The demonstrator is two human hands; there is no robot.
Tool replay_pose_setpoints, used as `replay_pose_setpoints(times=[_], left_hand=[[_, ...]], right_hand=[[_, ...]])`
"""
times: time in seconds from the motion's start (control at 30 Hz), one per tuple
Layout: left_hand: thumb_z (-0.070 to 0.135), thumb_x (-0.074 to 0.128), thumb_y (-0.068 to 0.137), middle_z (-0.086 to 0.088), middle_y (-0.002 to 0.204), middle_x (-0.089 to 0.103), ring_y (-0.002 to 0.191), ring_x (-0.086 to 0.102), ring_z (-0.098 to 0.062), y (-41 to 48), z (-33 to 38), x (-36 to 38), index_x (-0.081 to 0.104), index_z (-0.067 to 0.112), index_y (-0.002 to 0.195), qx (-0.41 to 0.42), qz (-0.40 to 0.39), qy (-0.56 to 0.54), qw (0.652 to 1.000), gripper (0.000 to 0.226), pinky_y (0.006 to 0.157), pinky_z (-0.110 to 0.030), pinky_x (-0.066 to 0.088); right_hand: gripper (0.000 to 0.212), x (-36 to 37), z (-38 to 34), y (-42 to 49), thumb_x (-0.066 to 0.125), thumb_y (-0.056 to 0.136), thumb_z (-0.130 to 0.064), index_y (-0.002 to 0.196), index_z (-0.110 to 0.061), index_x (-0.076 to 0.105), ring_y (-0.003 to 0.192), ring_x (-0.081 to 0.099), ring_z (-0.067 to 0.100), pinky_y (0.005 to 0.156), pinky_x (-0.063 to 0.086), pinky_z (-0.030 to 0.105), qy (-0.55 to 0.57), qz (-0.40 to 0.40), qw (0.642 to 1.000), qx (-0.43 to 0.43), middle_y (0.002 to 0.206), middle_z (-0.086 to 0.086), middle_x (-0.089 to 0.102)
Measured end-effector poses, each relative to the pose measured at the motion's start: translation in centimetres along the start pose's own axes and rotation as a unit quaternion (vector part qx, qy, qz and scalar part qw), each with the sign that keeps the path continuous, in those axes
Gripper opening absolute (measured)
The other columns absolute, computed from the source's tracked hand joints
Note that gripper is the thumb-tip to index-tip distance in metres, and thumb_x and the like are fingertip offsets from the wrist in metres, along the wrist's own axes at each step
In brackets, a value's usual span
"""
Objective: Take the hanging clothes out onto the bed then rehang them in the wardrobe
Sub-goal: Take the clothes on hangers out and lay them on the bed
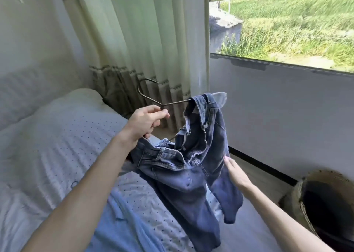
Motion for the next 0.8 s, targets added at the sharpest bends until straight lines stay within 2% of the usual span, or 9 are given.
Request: replay_pose_setpoints(times=[0.17, 0.27, 0.4, 0.5, 0.57, 0.67, 0.73, 0.8], left_hand=[[0.035, 0.062, 0.095, 0.004, 0.060, 0.035, 0.045, 0.022, -0.010, 8.3, -5.1, -10.0, 0.071, 0.015, 0.093, -0.035, 0.046, 0.005, 0.998, 0.022, 0.042, -0.022, 0.019], [0.034, 0.062, 0.096, 0.005, 0.059, 0.036, 0.044, 0.024, -0.010, 14.5, -10.6, -16.1, 0.073, 0.014, 0.093, -0.066, 0.084, 0.004, 0.994, 0.023, 0.043, -0.022, 0.021], [0.032, 0.064, 0.095, 0.004, 0.059, 0.043, 0.043, 0.030, -0.010, 22.8, -19.7, -22.6, 0.075, 0.016, 0.091, -0.109, 0.149, 0.012, 0.983, 0.020, 0.043, -0.022, 0.025], [0.027, 0.063, 0.095, 0.000, 0.073, 0.057, 0.058, 0.047, -0.016, 29.1, -27.9, -24.7, 0.075, 0.022, 0.104, -0.148, 0.148, 0.072, 0.975, 0.016, 0.054, -0.028, 0.038], [0.025, 0.056, 0.098, -0.001, 0.096, 0.067, 0.072, 0.055, -0.018, 32.4, -33.8, -24.5, 0.071, 0.028, 0.114, -0.184, 0.126, 0.129, 0.966, 0.022, 0.061, -0.028, 0.043], [0.024, 0.045, 0.103, -0.002, 0.117, 0.067, 0.081, 0.060, -0.022, 35.8, -41.1, -22.8, 0.065, 0.028, 0.122, -0.208, 0.098, 0.207, 0.951, 0.029, 0.062, -0.027, 0.041], [0.025, 0.041, 0.104, -0.003, 0.128, 0.065, 0.104, 0.061, -0.028, 37.0, -46.0, -22.2, 0.062, 0.025, 0.126, -0.232, 0.108, 0.233, 0.938, 0.030, 0.074, -0.027, 0.040], [0.025, 0.040, 0.104, -0.004, 0.131, 0.064, 0.112, 0.059, -0.030, 37.3, -50.8, -22.2, 0.061, 0.026, 0.127, -0.274, 0.116, 0.245, 0.923, 0.031, 0.081, -0.028, 0.041]], right_hand=[[0.063, 7.3, -4.7, 7.0, 0.041, 0.099, -0.057, 0.149, -0.019, 0.041, 0.138, 0.040, 0.014, 0.111, 0.030, 0.030, -0.073, -0.068, 0.995, -0.004, 0.152, -0.006, 0.042], [0.058, 12.1, -6.4, 11.6, 0.045, 0.100, -0.052, 0.146, -0.018, 0.043, 0.138, 0.041, 0.018, 0.106, 0.030, 0.025, -0.129, -0.100, 0.987, -0.006, 0.149, -0.003, 0.046], [0.076, 18.7, -6.2, 17.9, 0.045, 0.088, -0.068, 0.151, -0.028, 0.034, 0.144, 0.033, 0.021, 0.115, 0.029, 0.035, -0.263, -0.142, 0.954, 0.010, 0.158, -0.002, 0.035], [0.077, 23.3, -4.1, 20.9, 0.045, 0.091, -0.063, 0.156, -0.031, 0.018, 0.151, 0.013, 0.027, 0.118, 0.023, 0.038, -0.357, -0.186, 0.914, 0.043, 0.165, 0.001, 0.014], [0.083, 25.5, -2.4, 22.5, 0.043, 0.090, -0.066, 0.157, -0.034, 0.007, 0.152, 0.005, 0.030, 0.120, 0.021, 0.042, -0.418, -0.211, 0.881, 0.066, 0.166, 0.000, 0.002], [0.086, 28.7, 0.1, 24.5, 0.043, 0.090, -0.066, 0.157, -0.035, -0.001, 0.152, 0.002, 0.032, 0.120, 0.019, 0.048, -0.475, -0.247, 0.841, 0.075, 0.166, -0.001, -0.008], [0.086, 30.5, 1.6, 25.4, 0.045, 0.090, -0.063, 0.157, -0.037, -0.002, 0.152, 0.000, 0.034, 0.119, 0.019, 0.052, -0.494, -0.262, 0.825, 0.080, 0.165, -0.002, -0.013], [0.086, 31.8, 3.2, 25.9, 0.046, 0.089, -0.062, 0.156, -0.039, -0.002, 0.151, 0.000, 0.035, 0.118, 0.020, 0.054, -0.511, -0.270, 0.812, 0.081, 0.165, -0.003, -0.015]])
Point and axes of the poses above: each hand's wrist, its own y-axis towards the middle knuckle, its own x-axis out of the palm, z = x × y, the point moved 6 cm from there along y, towards the middle knuckle
